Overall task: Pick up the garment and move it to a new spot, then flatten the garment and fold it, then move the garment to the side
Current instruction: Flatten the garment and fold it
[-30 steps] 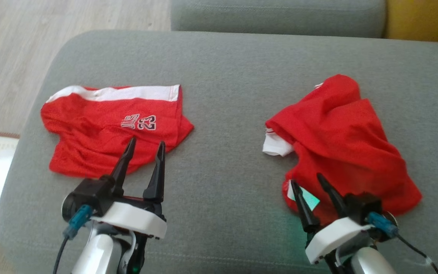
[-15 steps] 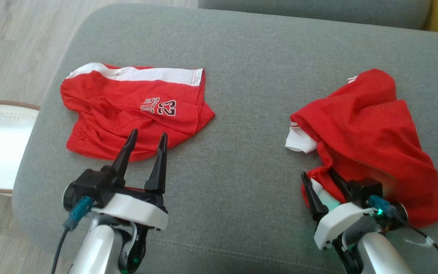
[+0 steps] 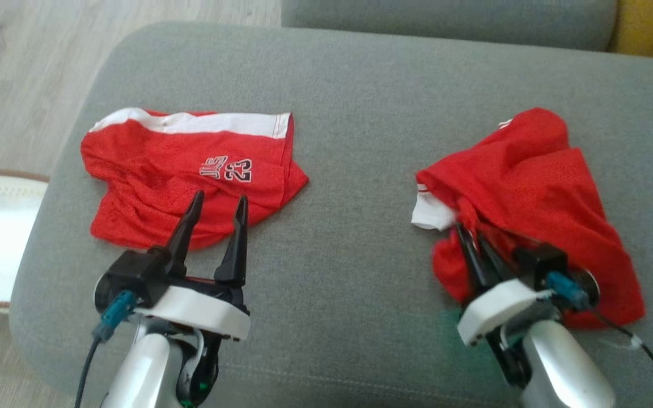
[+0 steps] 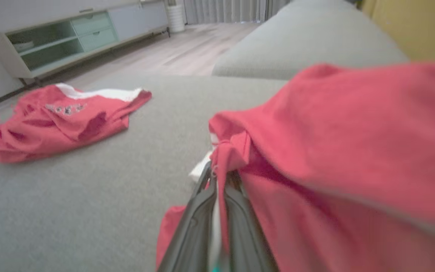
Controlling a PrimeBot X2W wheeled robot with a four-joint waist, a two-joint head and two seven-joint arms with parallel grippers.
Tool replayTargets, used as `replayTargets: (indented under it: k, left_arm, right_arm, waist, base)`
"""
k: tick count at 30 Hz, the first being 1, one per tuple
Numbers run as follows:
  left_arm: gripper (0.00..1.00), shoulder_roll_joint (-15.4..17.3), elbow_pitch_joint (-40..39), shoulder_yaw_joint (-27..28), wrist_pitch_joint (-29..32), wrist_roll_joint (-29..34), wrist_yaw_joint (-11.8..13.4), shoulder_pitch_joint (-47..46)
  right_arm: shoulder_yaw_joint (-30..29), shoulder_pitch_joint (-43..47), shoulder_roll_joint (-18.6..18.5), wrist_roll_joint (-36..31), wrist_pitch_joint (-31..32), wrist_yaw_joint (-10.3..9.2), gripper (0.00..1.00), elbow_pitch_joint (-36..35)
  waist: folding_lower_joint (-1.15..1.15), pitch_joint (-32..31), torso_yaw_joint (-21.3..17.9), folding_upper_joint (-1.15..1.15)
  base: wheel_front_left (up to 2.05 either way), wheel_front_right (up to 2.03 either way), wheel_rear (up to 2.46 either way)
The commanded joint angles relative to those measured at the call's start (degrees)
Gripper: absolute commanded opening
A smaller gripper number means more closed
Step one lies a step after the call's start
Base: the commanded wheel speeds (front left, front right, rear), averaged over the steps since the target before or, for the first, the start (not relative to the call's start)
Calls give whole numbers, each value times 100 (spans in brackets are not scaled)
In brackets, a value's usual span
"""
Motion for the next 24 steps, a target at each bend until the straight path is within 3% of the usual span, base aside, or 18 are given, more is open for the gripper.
replayTargets:
  k: [1, 11, 16, 20, 24]
  left_arm:
    - [100, 5, -179, 197, -45, -42, 33, -217]
    - [100, 4, -293, 285, -45, -336, 218, 50]
    - [100, 4, -292, 318, -45, -401, 238, 153]
    - [100, 4, -330, 337, -45, -456, 274, 235]
    - [100, 4, -383, 385, -45, -494, 314, 286]
  right_arm:
    - [271, -363, -16, 82, -131, -4, 0, -292]
    - [1030, -994, -16, 564, -171, -4, 0, -1022]
    - [1501, -1641, -16, 1115, -183, -4, 0, -1408]
    - [1473, -2299, -16, 1669, -314, -4, 0, -1586]
    - [1077, -2748, -16, 1920, -414, -4, 0, -1555]
  waist:
    - [0, -142, -45, 0]
    - [0, -606, -62, 0]
    - [0, -720, -59, 0]
    - [0, -749, -85, 0]
    - [0, -716, -193, 0]
  base:
    - [0, 0, 0]
    - [0, 0, 0]
    - [0, 0, 0]
    - [0, 0, 0]
    - [0, 0, 0]
